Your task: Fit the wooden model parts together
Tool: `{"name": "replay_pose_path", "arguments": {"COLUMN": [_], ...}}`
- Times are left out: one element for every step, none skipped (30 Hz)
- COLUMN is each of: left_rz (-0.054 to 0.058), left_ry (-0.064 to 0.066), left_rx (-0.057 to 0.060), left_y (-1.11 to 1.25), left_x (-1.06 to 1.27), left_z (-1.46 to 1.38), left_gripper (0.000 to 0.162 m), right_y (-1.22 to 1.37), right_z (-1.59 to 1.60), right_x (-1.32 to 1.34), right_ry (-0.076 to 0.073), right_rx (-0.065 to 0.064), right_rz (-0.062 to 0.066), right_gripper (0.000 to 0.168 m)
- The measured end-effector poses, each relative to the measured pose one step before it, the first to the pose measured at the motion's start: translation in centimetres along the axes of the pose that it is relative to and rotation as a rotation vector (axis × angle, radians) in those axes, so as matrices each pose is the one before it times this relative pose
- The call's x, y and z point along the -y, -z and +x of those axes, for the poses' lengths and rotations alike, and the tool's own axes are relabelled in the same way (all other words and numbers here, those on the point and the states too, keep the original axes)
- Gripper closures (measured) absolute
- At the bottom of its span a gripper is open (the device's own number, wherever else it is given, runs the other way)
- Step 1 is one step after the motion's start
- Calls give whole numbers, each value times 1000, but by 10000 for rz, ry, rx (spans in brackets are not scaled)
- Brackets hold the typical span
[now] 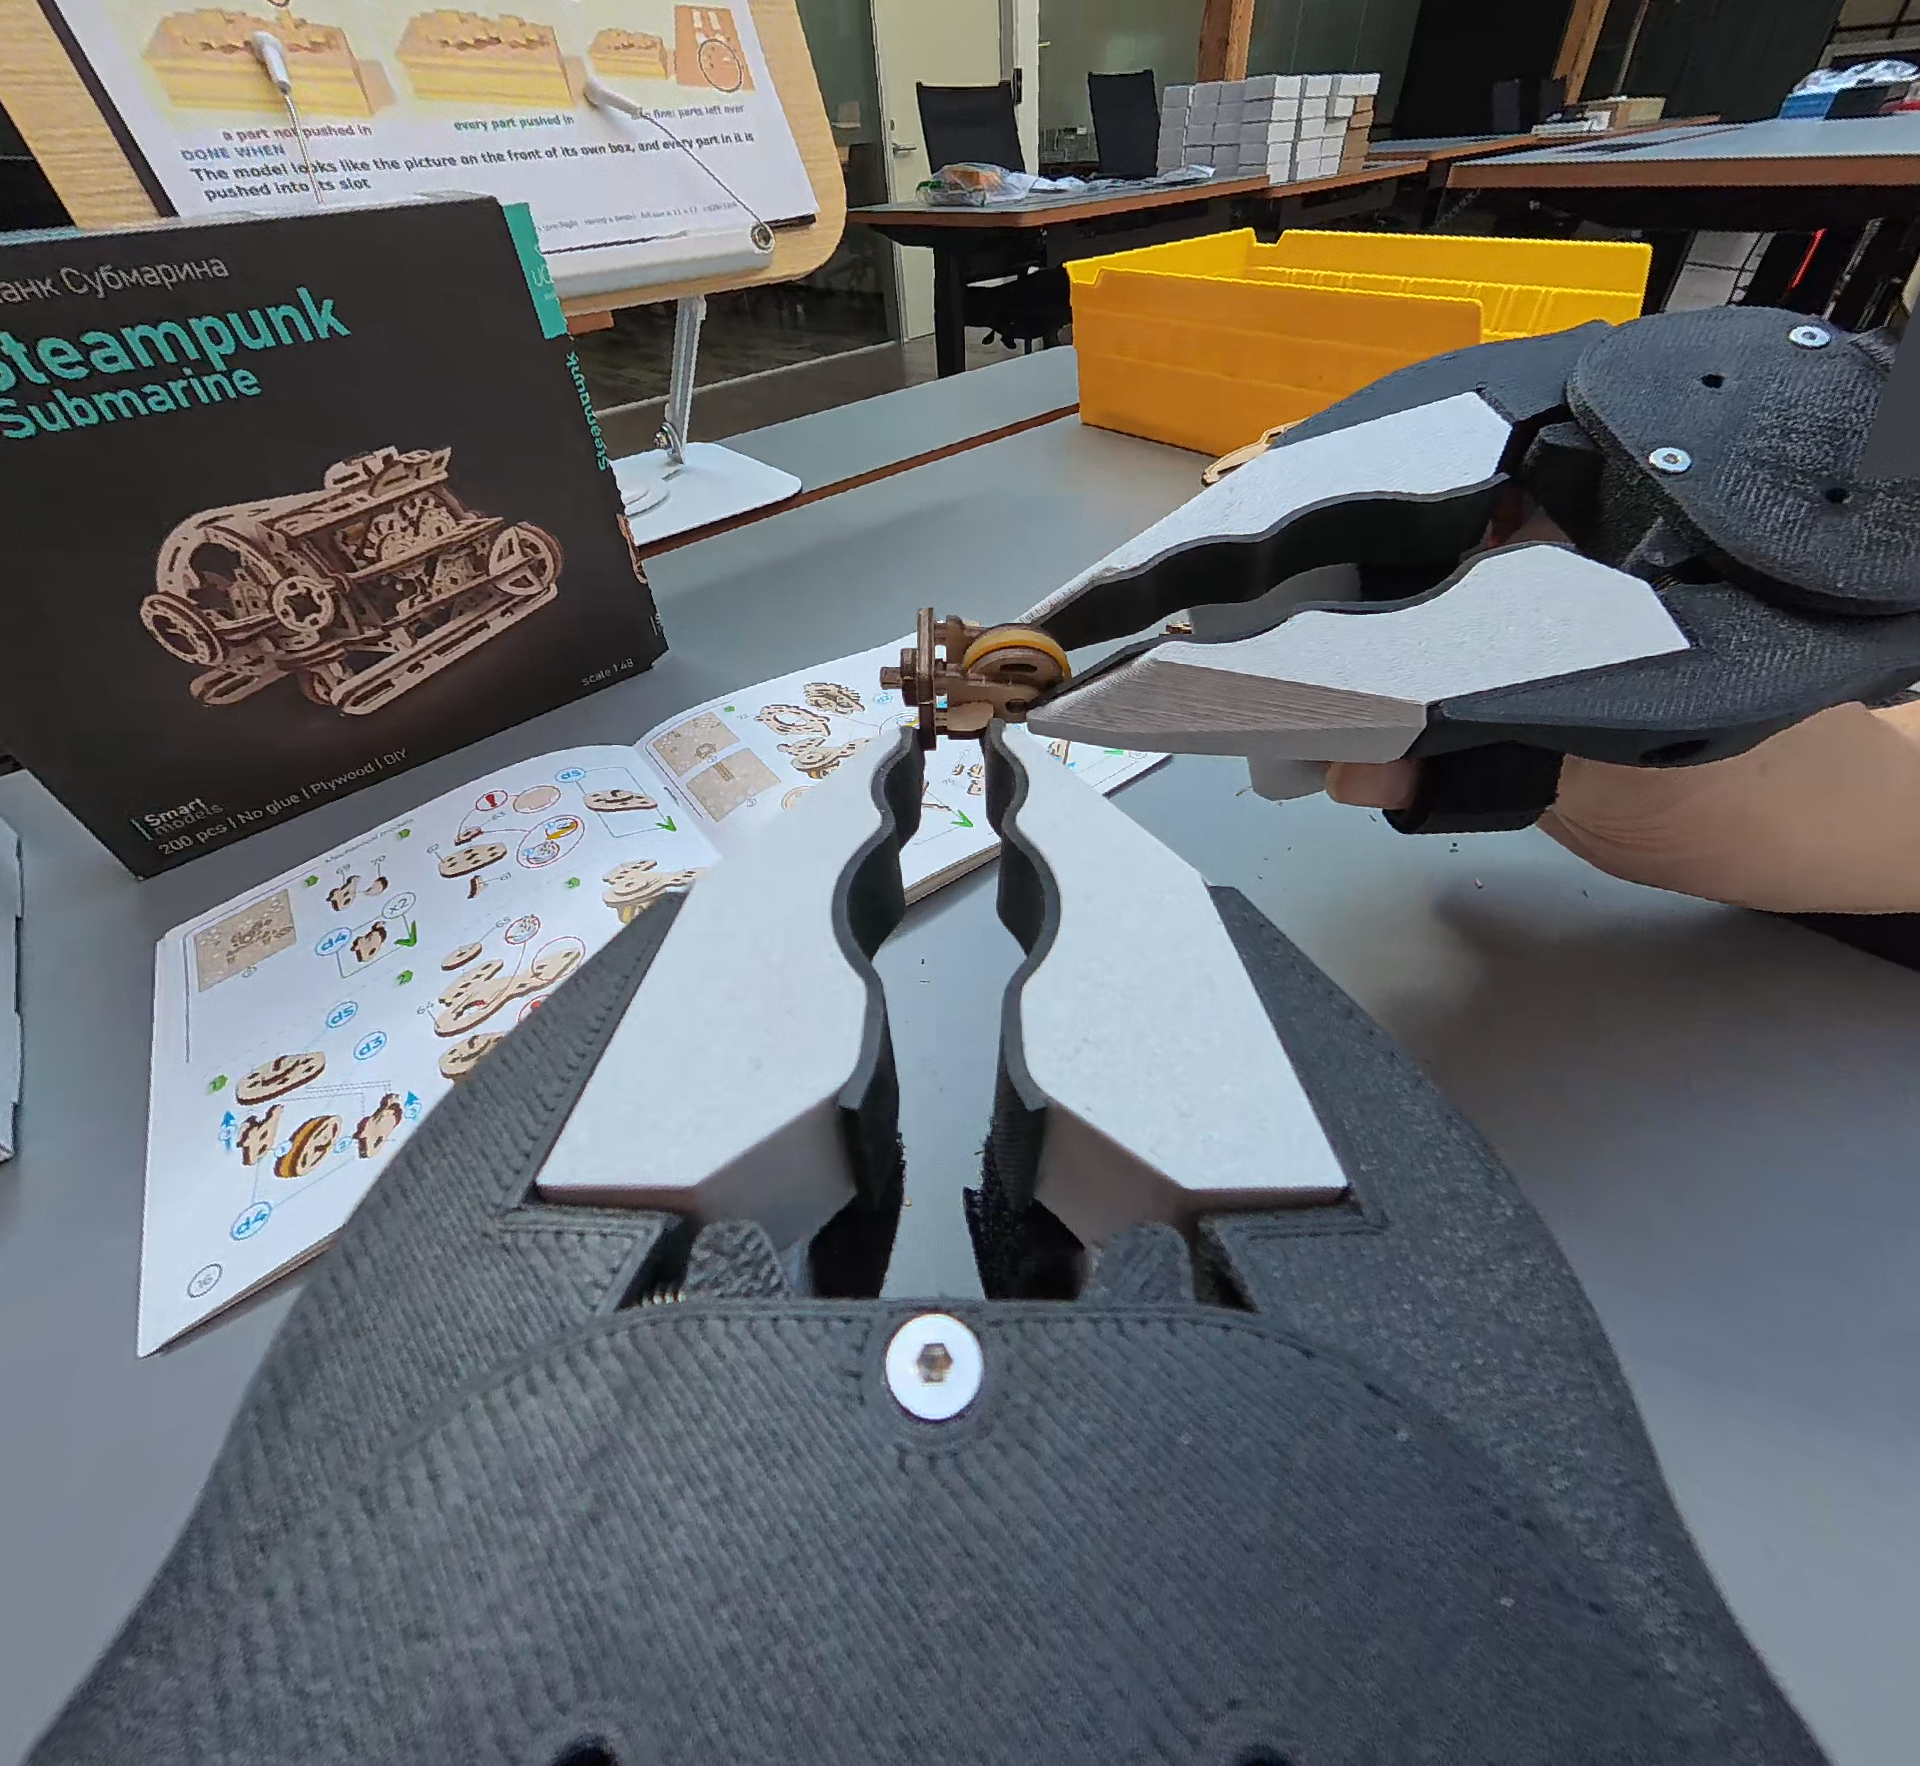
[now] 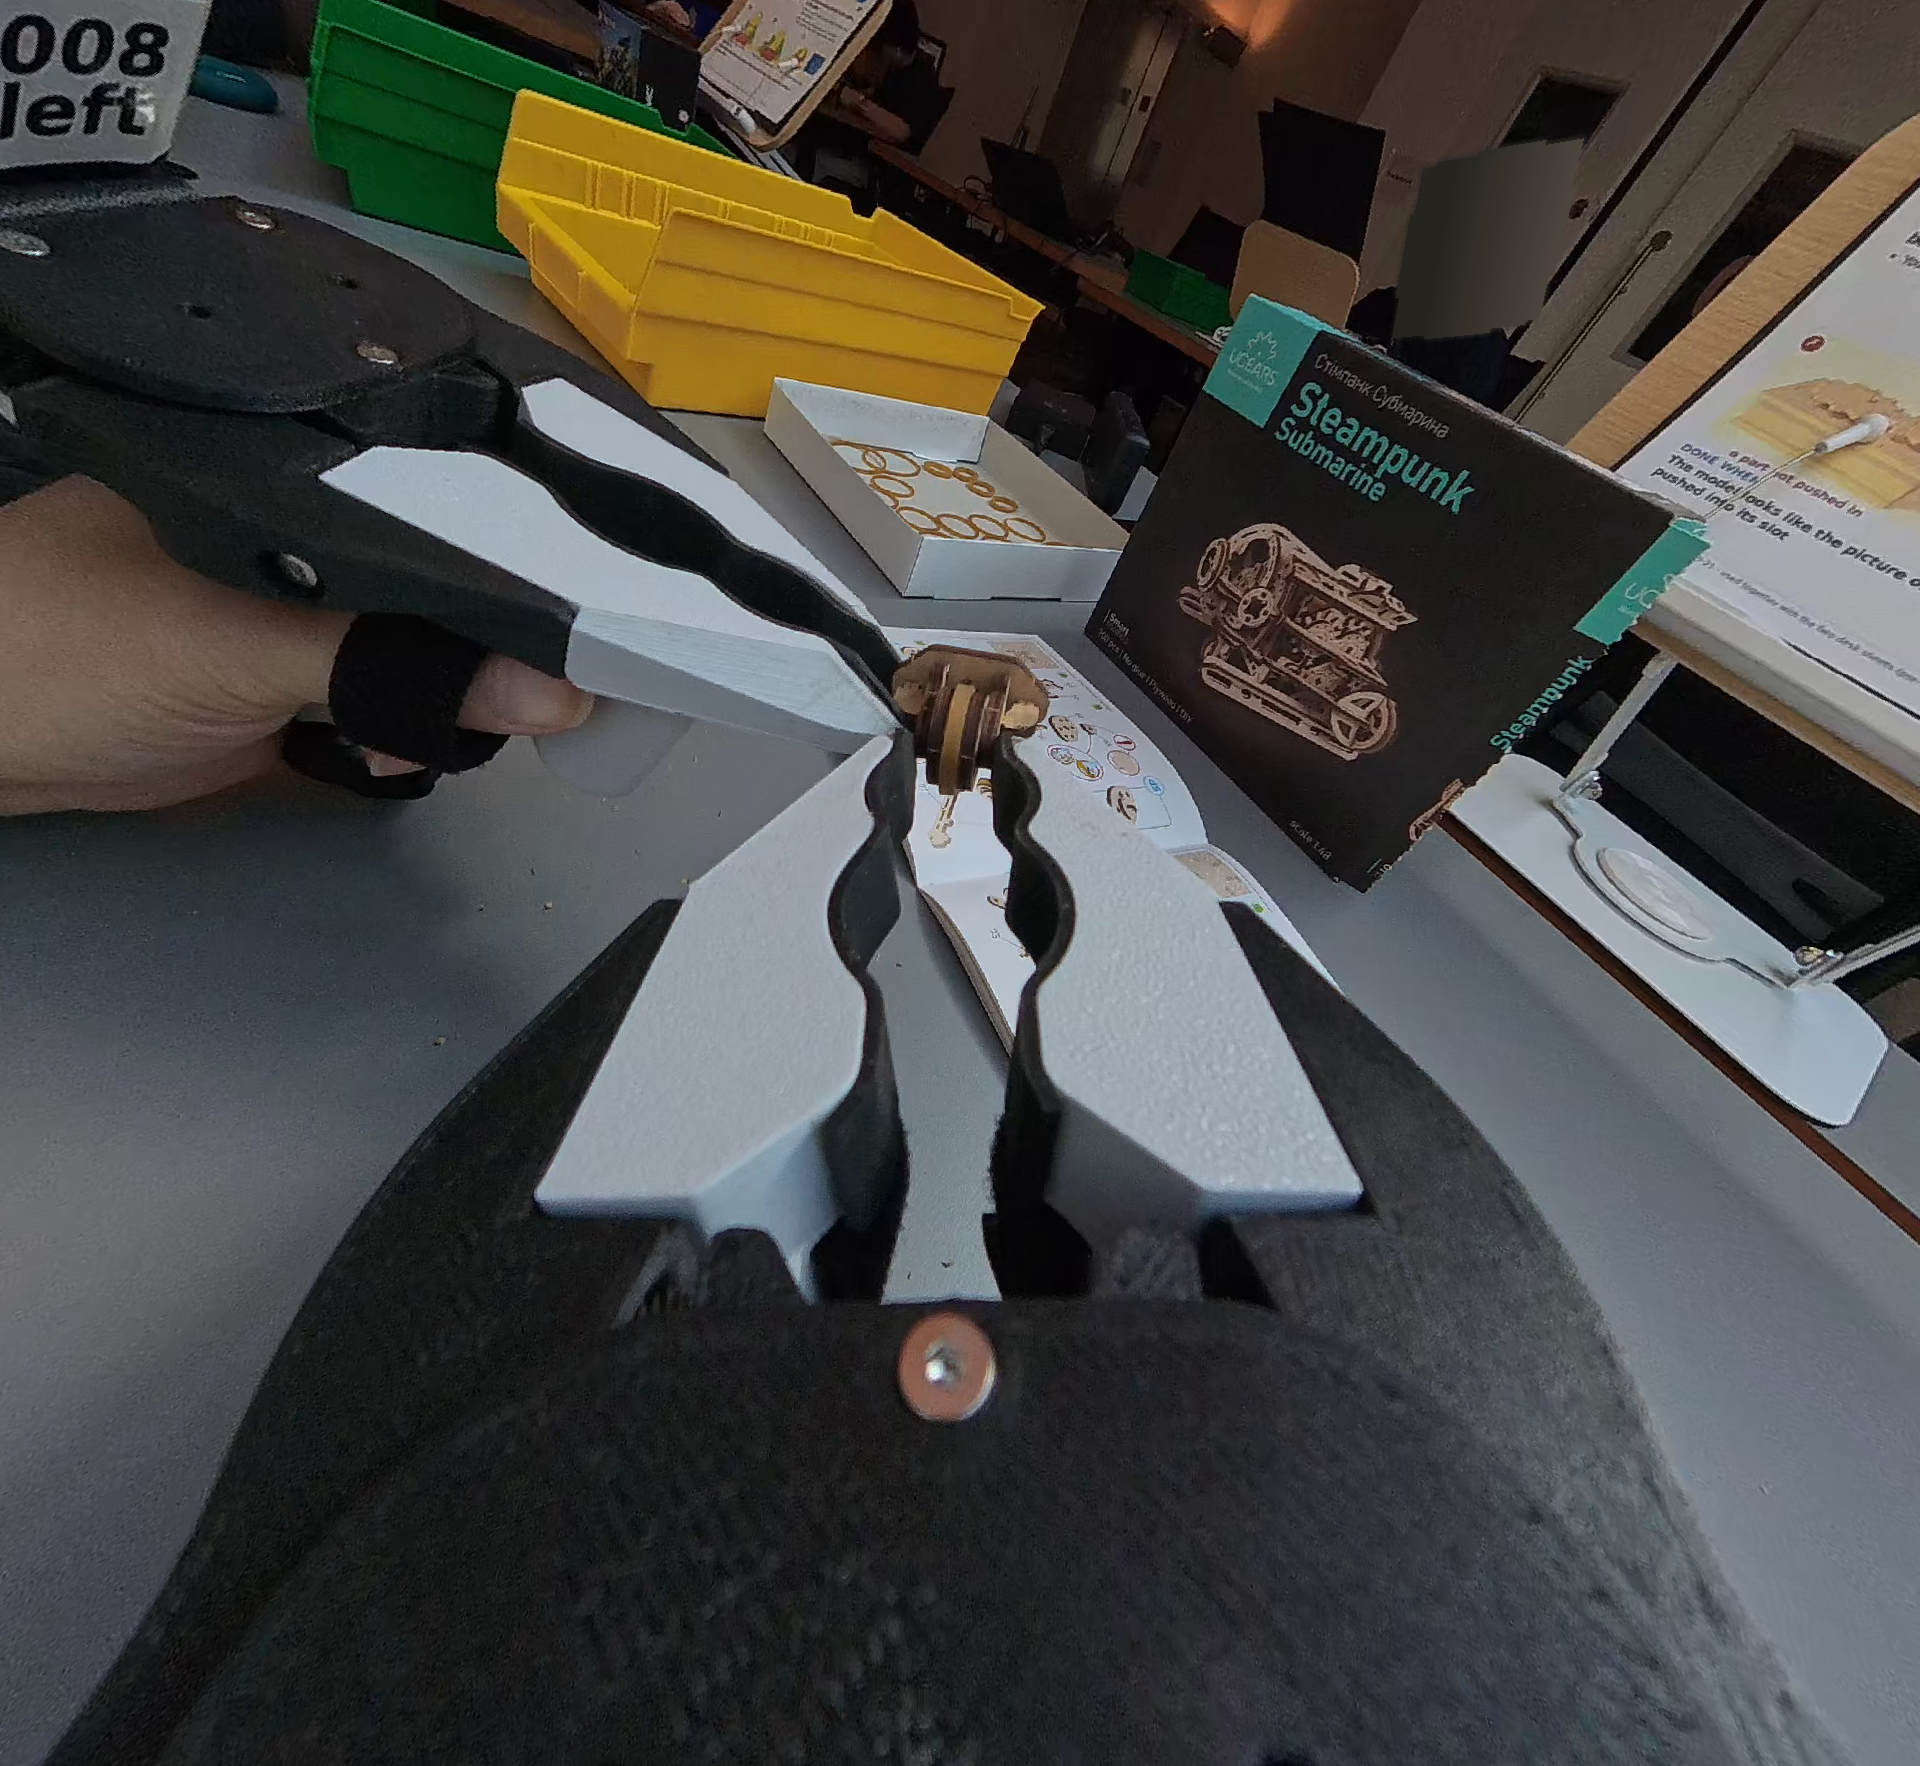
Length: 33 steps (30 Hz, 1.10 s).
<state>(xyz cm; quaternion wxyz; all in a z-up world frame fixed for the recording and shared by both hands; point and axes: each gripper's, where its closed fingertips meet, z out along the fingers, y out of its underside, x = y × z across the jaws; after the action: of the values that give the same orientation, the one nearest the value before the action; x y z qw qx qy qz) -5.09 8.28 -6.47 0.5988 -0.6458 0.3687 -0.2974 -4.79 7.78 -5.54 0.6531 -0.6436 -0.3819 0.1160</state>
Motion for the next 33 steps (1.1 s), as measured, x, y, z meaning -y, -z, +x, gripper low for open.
{"name": "replay_pose_path", "arguments": {"left_rz": [32,-34,27,127,86,-9,-3,38,24,-6,5,18,-12,-56,-64,-68,-66,-57,-53,-7,-28,-62,-49,-16,-11,-16,-18,-15,-34,-35,-22,-18,-48], "left_ry": [-29,33,35,-14,-41,-80,-81,-31,-23,-16,85,203,190,101,60,45,1,8,39,34,0,-35,-35,-9,14,13,13,4,13,-15,-20,4,21], "left_rx": [-11,-4,4,15,44,62,53,42,39,38,41,46,27,27,37,46,14,-18,-13,-6,-6,0,7,2,4,10,16,2,-6,19,22,2,-5], "left_y": [-54,-98,-27,27,-6,-40,-23,18,13,-9,-30,-87,-106,-94,-95,-98,-78,-42,-5,3,-9,-19,-16,6,7,-10,-26,-30,-27,-20,-16,-12,-45], "left_x": [39,-69,66,238,162,31,8,75,76,27,18,27,-12,-50,-88,-113,-121,-92,-80,-10,-46,-99,-102,-62,-56,-51,-61,-66,-82,-94,-67,-52,-97], "left_z": [4,-23,-35,2,18,-3,7,-2,-19,-20,-4,9,5,-17,-31,-26,-15,-10,-10,-4,4,-5,-12,-9,-23,-29,-25,-11,-10,-21,-13,-10,-10], "left_gripper": [152,151,151,150,150,150,150,151,150,150,150,150,150,150,150,150,150,151,150,151,151,151,151,151,152,152,152,152,152,152,152,152,152], "right_y": [21,-50,-5,81,57,9,27,32,12,-1,6,9,13,-8,-29,-47,-29,-14,-24,5,5,-20,-32,-9,-37,-46,-43,-32,-20,-48,-38,-25,-39], "right_z": [72,155,43,67,62,31,22,23,21,19,36,74,80,83,45,31,11,-15,-35,2,-20,-38,-42,-36,-25,-20,-5,-10,-31,-33,-20,-7,-17], "right_x": [-4,-212,-21,207,144,0,25,100,55,-11,-2,-1,-37,-91,-101,-126,-88,-41,-58,13,-27,-95,-69,-14,-37,-63,-80,-46,-60,-89,-51,-42,-105], "right_ry": [20,-77,-152,-19,95,172,138,49,11,21,80,73,48,25,2,50,116,91,51,-13,16,43,87,39,-3,-34,-38,-11,5,11,-12,-42,-38], "right_rx": [-3,-8,65,24,-65,-88,-65,-30,-24,-37,-59,-78,-64,-45,-31,-42,-57,-44,-10,-14,-12,-14,-28,-23,-3,2,-2,-10,-9,-10,0,6,11], "right_rz": [-2,-102,34,108,49,-43,-27,22,-4,-23,-25,-28,-33,-53,-63,-89,-64,-41,-61,-1,-21,-57,-42,-14,-26,-26,-34,-20,-33,-53,-23,-16,-52], "right_gripper": [154,154,154,154,154,154,154,154,154,154,154,154,154,154,154,154,154,155,154,154,154,154,155,155,154,154,154,154,154,154,154,154,154]}}
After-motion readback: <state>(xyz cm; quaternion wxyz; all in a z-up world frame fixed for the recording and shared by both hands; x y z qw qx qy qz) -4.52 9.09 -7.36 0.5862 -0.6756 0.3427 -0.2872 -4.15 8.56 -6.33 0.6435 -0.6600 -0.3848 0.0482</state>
